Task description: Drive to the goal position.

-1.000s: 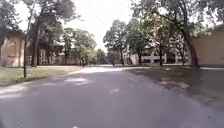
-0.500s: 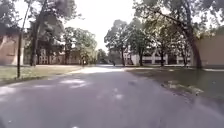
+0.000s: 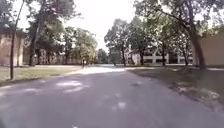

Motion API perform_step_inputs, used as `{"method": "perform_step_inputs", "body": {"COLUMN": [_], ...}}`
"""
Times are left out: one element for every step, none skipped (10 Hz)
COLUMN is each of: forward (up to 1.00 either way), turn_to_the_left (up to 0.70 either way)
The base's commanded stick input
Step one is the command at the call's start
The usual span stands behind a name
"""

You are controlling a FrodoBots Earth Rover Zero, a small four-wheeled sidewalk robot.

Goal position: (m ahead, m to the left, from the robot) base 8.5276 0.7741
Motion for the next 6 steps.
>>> {"method": "perform_step_inputs", "body": {"forward": [0.85, 0.85, 0.85, 0.85, 0.85, 0.85], "turn_to_the_left": [0.0, 0.0, 0.0, 0.0, 0.0, 0.0]}}
